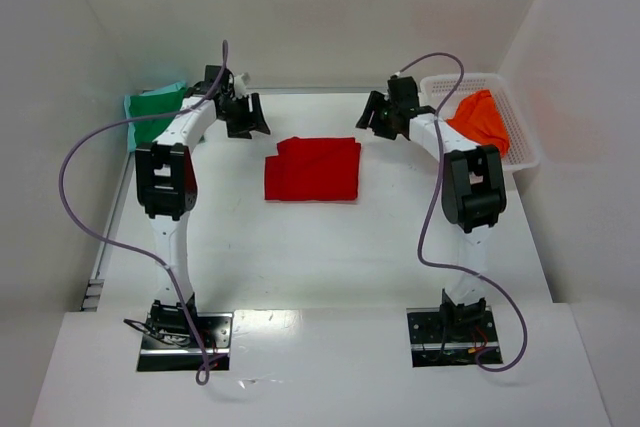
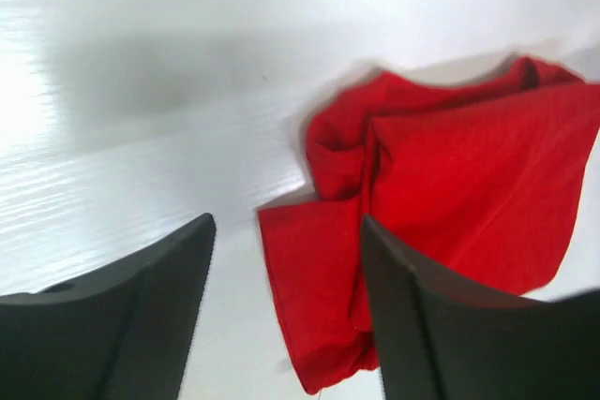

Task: Fold and stack the t-shirts
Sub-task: Fold the long partially folded tshirt into a neat square

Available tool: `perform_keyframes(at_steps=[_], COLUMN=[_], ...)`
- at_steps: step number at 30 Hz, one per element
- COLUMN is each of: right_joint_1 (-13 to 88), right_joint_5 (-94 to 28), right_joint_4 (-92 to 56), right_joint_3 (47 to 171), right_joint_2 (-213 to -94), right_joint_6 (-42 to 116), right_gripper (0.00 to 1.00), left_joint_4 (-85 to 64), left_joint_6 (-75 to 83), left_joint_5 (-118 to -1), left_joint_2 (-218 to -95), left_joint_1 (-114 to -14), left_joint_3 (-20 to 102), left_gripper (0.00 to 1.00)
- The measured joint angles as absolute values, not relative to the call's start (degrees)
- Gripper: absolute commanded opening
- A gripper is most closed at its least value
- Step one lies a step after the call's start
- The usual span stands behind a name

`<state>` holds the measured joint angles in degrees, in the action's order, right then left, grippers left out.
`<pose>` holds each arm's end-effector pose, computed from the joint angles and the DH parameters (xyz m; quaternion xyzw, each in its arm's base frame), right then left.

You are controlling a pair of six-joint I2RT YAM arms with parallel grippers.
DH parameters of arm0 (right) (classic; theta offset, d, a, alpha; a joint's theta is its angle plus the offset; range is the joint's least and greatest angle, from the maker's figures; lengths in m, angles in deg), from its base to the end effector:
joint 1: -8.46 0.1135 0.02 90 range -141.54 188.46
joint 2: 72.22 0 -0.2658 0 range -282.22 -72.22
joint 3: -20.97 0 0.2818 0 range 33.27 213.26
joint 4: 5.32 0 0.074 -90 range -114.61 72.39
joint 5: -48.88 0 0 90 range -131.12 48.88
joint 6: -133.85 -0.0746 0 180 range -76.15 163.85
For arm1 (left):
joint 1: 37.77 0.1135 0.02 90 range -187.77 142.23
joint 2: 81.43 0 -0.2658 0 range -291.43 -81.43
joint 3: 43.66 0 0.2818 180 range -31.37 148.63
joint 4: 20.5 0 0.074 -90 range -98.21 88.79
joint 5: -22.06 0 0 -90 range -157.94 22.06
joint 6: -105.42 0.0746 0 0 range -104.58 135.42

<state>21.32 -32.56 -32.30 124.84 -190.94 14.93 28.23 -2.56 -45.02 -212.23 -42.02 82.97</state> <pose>0.5144 0.1288 0.1758 0.0970 0.9057 0.2088 0.3559 0.5571 -0.0705 0.1804 -0.0483 0.9300 -0.2449 0.2696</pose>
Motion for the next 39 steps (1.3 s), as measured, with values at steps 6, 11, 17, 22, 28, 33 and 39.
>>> perform_keyframes(at_steps=[6,11,17,22,28,33,39], right_joint_1=[20.8,20.8,21.2,23.8,26.3,26.3,26.3], right_joint_5=[-34.8,-33.8,-28.3,-22.8,-19.5,-19.4,-19.4], right_joint_4=[-32.2,-30.2,-26.8,-25.1,-24.1,-24.5,-25.2], right_joint_3=[125.9,119.6,111.8,108.4,110.3,111.5,114.0], right_joint_2=[-189.1,-181.6,-177.0,-178.7,-184.6,-188.8,-191.2], right_joint_6=[15.5,15.2,14.1,13.4,13.3,13.7,13.9], right_gripper=[0.67,0.34,0.22,0.16,0.15,0.14,0.14], left_joint_4=[27.5,25.3,19.1,15.1,11.0,11.0,11.1], left_joint_6=[-2.1,-0.8,-1.4,-3.9,-6.1,-7.4,-7.5], left_joint_5=[-45.1,-40.8,-35.2,-32.1,-33.7,-35.8,-39.0], left_joint_2=[-209.0,-199.0,-193.5,-194.8,-201.5,-208.4,-211.6], left_joint_1=[-41.6,-43.8,-49.9,-51.2,-51.0,-50.5,-49.4], left_joint_3=[80.3,69.7,61.3,56.1,56.8,61.6,68.5], left_gripper=[0.80,0.72,0.23,0.02,0.00,0.00,0.03])
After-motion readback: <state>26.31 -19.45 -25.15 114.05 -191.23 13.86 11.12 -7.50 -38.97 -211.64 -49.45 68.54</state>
